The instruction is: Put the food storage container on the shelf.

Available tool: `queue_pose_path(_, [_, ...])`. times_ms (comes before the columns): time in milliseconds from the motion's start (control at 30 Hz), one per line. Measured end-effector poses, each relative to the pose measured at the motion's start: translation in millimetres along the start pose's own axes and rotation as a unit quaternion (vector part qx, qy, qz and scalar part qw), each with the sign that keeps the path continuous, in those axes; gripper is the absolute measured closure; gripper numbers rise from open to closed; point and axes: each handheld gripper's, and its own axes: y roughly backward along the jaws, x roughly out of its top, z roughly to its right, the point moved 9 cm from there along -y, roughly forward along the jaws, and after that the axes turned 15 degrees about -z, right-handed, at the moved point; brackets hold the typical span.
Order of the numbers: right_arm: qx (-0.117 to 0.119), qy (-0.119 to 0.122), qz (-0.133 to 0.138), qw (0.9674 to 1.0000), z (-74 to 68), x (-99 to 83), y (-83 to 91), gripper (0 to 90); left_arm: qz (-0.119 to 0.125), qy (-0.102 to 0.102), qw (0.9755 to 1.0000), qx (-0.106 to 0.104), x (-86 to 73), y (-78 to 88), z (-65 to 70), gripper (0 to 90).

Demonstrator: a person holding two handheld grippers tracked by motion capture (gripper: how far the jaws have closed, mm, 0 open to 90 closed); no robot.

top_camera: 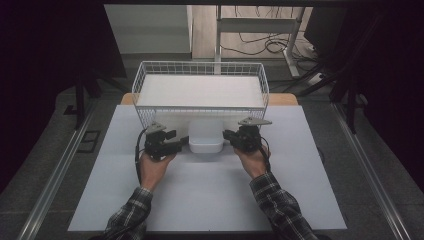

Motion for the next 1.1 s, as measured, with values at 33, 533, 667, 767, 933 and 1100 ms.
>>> queue_pose_path(33, [0.006, 0.005, -0.001, 1.0000, -3.3, -3.1, 2.2, 88.1, -0.001, -0.007, 1.0000, 0.000, -5.6, 3.5, 4.1, 25.5])
queue_pose_path(533, [0.042, 0.071, -0.040, 0.9958, -50.7, -30.0, -6.0, 88.6, -0.002, -0.044, 0.9984, 0.034, -81.3, 49.3, 29.3, 6.8])
queue_pose_path(667, [0.043, 0.078, -0.055, 0.9945, -54.6, -35.7, -17.0, 88.1, -0.013, -0.063, 0.9975, 0.030, -102.6, 56.1, 34.8, 5.6])
queue_pose_path(767, [0.046, 0.074, -0.065, 0.9940, -54.2, -39.2, -27.6, 88.2, -0.021, -0.086, 0.9952, 0.043, -113.3, 60.7, 36.9, 3.8])
queue_pose_path(933, [0.044, 0.077, -0.071, 0.9935, -55.2, -36.7, -40.3, 88.2, -0.018, -0.080, 0.9957, 0.043, -121.7, 69.3, 36.5, 2.8])
queue_pose_path(1100, [0.025, 0.082, -0.077, 0.9934, -51.9, -28.0, -51.8, 88.4, -0.012, -0.068, 0.9971, 0.031, -123.9, 72.6, 33.7, 3.0])
